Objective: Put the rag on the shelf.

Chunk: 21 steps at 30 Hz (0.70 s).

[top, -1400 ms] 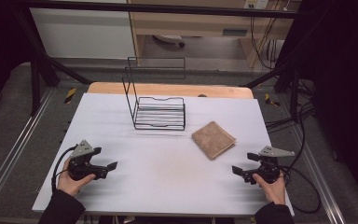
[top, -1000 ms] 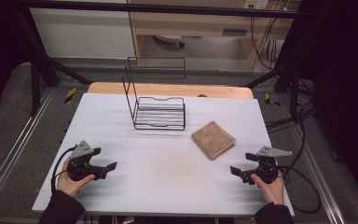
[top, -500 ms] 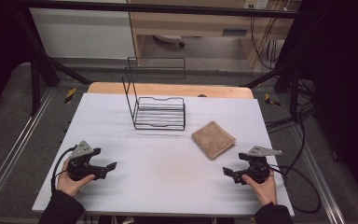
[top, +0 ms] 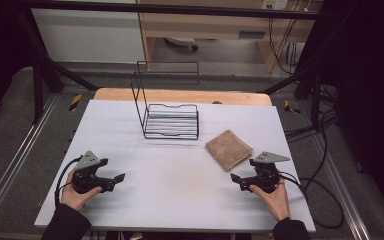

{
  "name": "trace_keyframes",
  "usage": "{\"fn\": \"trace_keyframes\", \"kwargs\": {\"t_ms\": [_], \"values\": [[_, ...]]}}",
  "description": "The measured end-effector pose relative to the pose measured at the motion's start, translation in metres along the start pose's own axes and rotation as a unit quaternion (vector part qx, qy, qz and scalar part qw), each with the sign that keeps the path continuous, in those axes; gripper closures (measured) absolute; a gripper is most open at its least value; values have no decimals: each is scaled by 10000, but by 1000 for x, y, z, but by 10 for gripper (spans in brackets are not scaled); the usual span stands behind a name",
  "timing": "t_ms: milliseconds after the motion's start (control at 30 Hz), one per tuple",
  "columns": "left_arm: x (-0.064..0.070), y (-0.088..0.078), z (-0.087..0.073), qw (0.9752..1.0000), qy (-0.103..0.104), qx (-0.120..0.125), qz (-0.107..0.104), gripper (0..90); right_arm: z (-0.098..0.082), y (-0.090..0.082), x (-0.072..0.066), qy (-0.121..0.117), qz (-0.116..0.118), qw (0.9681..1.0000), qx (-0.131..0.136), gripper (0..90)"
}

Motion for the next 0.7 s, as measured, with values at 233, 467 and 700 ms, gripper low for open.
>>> {"fn": "trace_keyframes", "kwargs": {"t_ms": [233,467,700], "values": [[-1,0,-1,10000,-2,-8,26,91,11,13,-2,-101,-139,9998,-89,84],[-1,0,-1,10000,-1,-14,38,92,15,30,-6,-309,-111,9990,-291,239],[-1,-1,-1,10000,-1,-14,37,95,13,44,-3,-340,-142,9979,-535,440]]}}
Point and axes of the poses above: each handheld gripper's, and its own axes: y roughly forward along the jaws, z roughly out of its top, x roughly to its right, the point moved 8 cm from there along y, roughly forward along the jaws, and after that the axes turned 3 degrees about x, right-handed, at the moved point
